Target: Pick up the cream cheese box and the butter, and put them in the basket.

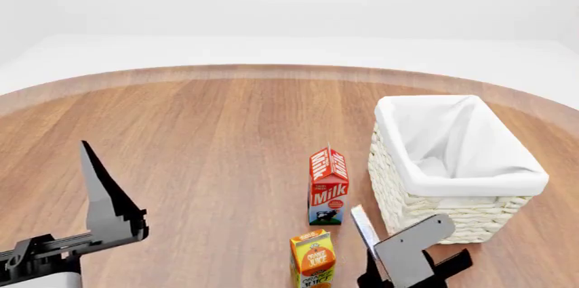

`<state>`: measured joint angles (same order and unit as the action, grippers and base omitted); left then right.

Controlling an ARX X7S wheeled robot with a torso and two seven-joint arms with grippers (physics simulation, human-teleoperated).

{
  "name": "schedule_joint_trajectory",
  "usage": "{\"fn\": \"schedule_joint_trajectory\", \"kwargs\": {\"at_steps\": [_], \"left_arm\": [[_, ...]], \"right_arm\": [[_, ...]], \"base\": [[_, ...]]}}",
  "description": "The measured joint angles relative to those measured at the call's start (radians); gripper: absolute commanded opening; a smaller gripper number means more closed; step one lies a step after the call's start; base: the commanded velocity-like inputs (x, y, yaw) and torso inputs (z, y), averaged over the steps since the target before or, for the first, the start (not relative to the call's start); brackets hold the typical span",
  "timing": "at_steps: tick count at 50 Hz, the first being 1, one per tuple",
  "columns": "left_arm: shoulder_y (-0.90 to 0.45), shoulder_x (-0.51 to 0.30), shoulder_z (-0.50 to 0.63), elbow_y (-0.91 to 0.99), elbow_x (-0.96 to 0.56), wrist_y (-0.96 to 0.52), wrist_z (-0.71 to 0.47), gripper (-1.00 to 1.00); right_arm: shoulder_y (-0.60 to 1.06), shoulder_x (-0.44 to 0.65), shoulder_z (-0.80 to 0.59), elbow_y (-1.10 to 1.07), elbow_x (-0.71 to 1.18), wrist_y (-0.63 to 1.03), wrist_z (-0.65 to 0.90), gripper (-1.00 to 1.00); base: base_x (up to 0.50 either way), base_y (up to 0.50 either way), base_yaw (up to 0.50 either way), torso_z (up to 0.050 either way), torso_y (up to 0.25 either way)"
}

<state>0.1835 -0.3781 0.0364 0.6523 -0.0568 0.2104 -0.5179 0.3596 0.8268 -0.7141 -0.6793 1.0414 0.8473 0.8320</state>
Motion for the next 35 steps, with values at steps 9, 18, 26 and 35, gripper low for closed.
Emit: {"fn": "schedule_joint_trajectory", "kwargs": {"at_steps": [9,18,26,35], "left_arm": [[0.001,-0.003,-0.001,0.005,0.001,-0.002,-0.003,1.00],[0.002,-0.005,-0.001,0.012,0.002,-0.004,-0.007,1.00],[0.003,-0.006,0.000,0.014,0.001,-0.005,-0.009,1.00],[0.002,-0.009,0.000,0.016,-0.001,-0.006,-0.011,1.00]], "right_arm": [[0.028,0.059,0.055,-0.113,0.061,0.017,0.080,-1.00],[0.068,0.127,0.120,-0.205,0.158,0.025,0.162,-1.00],[0.131,0.192,0.183,-0.261,0.265,0.027,0.229,-1.00],[0.212,0.272,0.252,-0.294,0.387,0.017,0.285,-1.00]], "base": [[0.00,0.00,0.00,0.000,0.000],[0.00,0.00,0.00,0.000,0.001],[0.00,0.00,0.00,0.000,0.000],[0.00,0.00,0.00,0.000,0.000]]}}
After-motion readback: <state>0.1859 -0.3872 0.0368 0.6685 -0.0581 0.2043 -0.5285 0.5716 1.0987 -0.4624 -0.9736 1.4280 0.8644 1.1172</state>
